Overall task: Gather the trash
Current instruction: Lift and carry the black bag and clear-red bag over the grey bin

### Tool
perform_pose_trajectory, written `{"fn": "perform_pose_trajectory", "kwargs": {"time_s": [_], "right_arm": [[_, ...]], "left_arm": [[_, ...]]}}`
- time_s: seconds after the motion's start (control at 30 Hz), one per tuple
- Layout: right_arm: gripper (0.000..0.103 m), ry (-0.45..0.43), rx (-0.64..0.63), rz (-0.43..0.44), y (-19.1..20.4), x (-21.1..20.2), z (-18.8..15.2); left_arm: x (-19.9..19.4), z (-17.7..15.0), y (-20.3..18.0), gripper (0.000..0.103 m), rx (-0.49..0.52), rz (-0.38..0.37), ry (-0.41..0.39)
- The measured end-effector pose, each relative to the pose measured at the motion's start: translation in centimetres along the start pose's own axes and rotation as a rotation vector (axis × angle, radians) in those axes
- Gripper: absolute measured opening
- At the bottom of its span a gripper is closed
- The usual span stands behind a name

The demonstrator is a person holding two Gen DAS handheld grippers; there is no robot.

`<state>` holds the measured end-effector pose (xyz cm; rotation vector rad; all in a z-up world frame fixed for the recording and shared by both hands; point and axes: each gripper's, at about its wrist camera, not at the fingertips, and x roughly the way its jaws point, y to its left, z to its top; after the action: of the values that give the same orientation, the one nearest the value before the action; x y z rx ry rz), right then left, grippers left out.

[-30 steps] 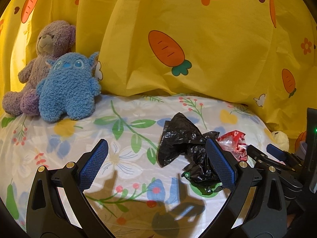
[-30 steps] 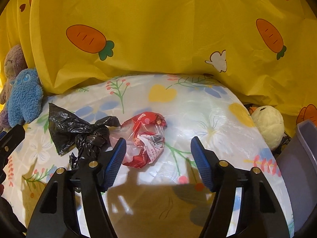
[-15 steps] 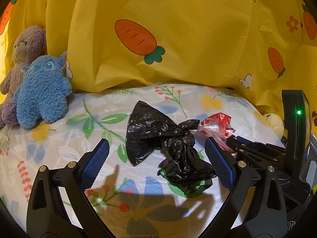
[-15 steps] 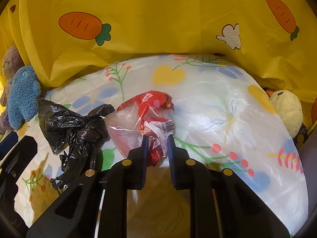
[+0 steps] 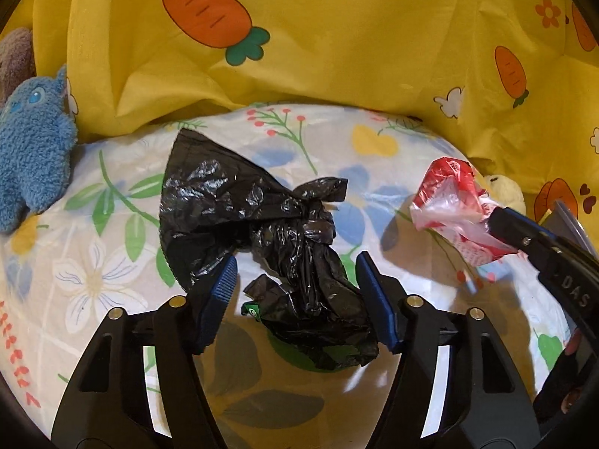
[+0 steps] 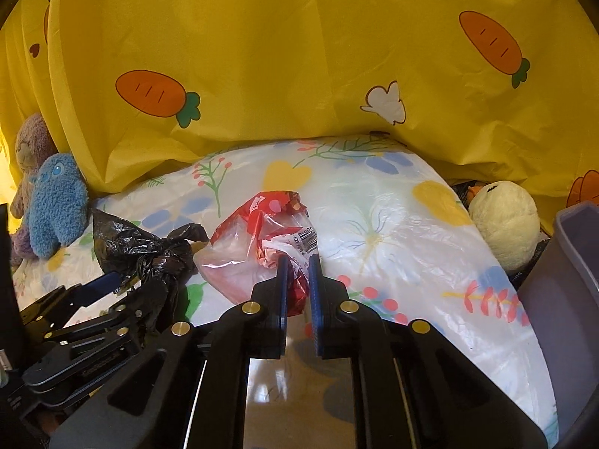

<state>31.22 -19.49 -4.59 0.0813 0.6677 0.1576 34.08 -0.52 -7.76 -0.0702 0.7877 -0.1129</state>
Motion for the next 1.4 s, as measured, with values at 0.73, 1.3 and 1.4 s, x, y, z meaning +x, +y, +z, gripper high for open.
{"fn": "perform_pose_trajectory", "kwargs": {"time_s": [0.73, 1.3, 1.4], "right_arm": [[0.005, -0.125, -0.023, 0.002, -1.6, -8.9, -3.2], [0.005, -0.27, 0.077, -0.233, -12.0, -17.9, -4.5], [0.005, -0.294, 0.13, -0.327, -15.3, -19.2, -4.8]], "left_arm": [[-7.4, -0.5, -1.5, 0.007, -0.024, -0.12, -0.113], [-13.4, -0.5, -17.0, 0.007, 0.217, -0.365, -0.196], [-13.0, -0.6, -21.3, 0.007, 0.269, -0.423, -0.194]]}}
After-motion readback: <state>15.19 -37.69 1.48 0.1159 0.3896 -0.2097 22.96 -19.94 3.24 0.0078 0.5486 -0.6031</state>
